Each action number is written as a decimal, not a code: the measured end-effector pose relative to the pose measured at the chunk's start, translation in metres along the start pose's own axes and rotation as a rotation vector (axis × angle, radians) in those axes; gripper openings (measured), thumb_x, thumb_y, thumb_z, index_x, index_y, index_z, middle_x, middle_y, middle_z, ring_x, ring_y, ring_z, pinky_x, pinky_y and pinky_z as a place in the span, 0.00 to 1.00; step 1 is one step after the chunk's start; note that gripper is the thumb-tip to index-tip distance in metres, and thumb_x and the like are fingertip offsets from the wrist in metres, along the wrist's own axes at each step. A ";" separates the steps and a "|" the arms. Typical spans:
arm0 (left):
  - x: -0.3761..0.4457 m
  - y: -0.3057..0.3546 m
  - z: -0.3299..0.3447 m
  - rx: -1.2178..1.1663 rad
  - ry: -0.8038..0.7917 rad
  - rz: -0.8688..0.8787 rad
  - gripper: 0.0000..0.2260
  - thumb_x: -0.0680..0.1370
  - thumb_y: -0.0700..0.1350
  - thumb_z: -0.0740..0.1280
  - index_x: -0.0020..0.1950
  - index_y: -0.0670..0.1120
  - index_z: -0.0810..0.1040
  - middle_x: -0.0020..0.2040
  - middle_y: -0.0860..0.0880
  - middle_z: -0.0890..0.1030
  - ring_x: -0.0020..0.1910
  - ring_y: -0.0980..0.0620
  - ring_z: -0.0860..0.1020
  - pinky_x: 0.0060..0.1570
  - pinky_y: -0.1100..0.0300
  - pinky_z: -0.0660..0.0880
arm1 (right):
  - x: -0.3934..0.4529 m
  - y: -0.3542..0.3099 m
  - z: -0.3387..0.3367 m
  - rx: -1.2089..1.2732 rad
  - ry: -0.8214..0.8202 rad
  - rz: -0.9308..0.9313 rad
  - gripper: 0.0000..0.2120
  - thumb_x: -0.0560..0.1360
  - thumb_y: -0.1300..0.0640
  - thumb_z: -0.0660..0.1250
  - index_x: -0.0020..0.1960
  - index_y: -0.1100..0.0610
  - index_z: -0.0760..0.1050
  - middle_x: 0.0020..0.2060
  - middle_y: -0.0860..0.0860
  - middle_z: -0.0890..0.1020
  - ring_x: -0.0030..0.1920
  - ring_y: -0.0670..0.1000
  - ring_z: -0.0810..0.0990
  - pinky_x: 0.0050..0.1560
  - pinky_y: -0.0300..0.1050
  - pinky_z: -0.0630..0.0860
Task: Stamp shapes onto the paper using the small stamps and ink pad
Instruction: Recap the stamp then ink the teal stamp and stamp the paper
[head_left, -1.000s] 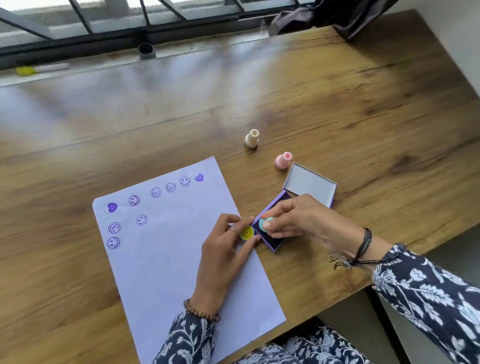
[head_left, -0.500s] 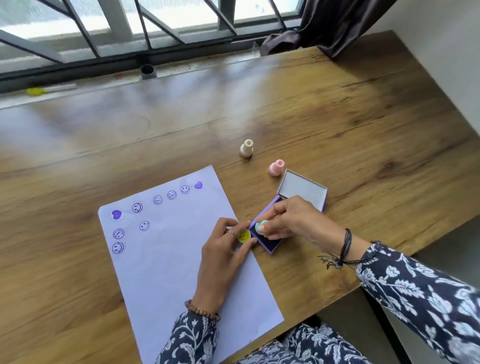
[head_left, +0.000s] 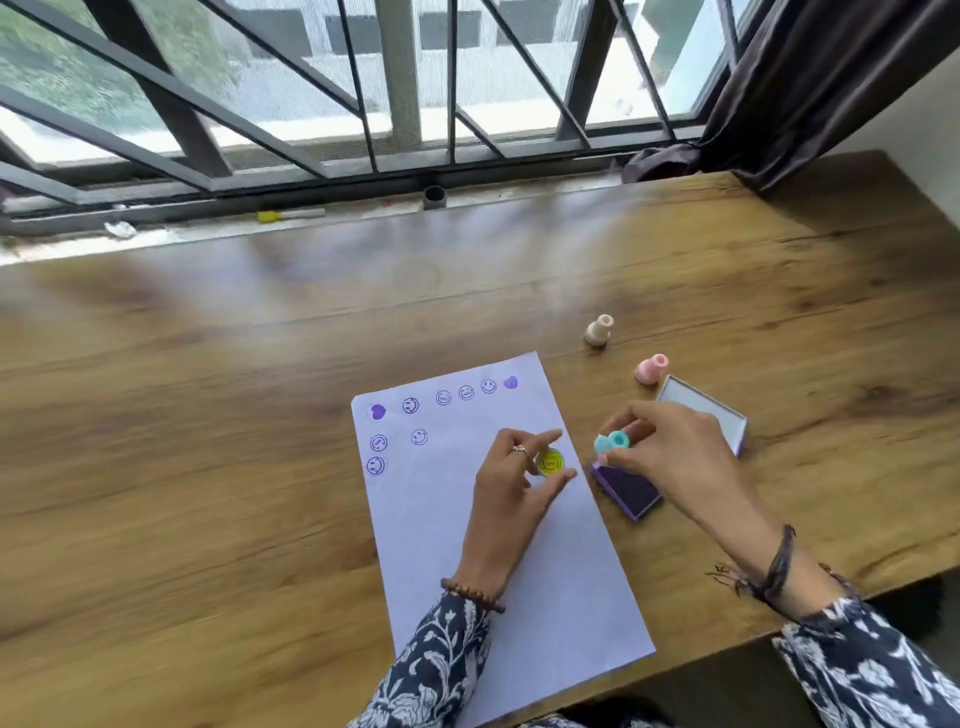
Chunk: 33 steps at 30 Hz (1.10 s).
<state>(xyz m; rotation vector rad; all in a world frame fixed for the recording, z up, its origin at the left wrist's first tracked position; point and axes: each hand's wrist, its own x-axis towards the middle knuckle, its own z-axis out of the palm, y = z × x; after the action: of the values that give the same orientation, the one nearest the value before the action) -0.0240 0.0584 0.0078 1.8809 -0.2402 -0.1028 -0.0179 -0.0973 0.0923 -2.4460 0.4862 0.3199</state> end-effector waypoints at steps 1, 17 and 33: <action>-0.002 -0.003 -0.015 0.024 0.059 0.006 0.17 0.70 0.42 0.74 0.58 0.49 0.78 0.45 0.52 0.74 0.42 0.62 0.73 0.40 0.72 0.69 | -0.002 -0.010 0.004 0.057 0.017 -0.029 0.07 0.64 0.56 0.75 0.38 0.46 0.79 0.34 0.45 0.80 0.37 0.41 0.78 0.32 0.35 0.71; 0.002 -0.073 -0.143 0.303 0.143 0.019 0.20 0.68 0.43 0.74 0.59 0.47 0.77 0.47 0.54 0.77 0.46 0.56 0.70 0.49 0.50 0.71 | 0.007 -0.089 0.122 0.120 0.170 -0.150 0.04 0.72 0.56 0.70 0.46 0.54 0.79 0.42 0.52 0.80 0.39 0.49 0.80 0.45 0.50 0.78; 0.002 -0.071 -0.147 0.318 0.114 0.017 0.19 0.69 0.43 0.73 0.59 0.47 0.77 0.50 0.56 0.77 0.48 0.56 0.71 0.49 0.59 0.66 | 0.009 -0.097 0.128 -0.063 0.163 -0.122 0.08 0.74 0.56 0.67 0.51 0.58 0.78 0.45 0.55 0.79 0.43 0.54 0.79 0.46 0.48 0.75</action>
<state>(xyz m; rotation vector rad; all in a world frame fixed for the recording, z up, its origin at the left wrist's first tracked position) 0.0136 0.2156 -0.0131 2.1919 -0.2026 0.0577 0.0163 0.0511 0.0400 -2.5623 0.3989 0.0870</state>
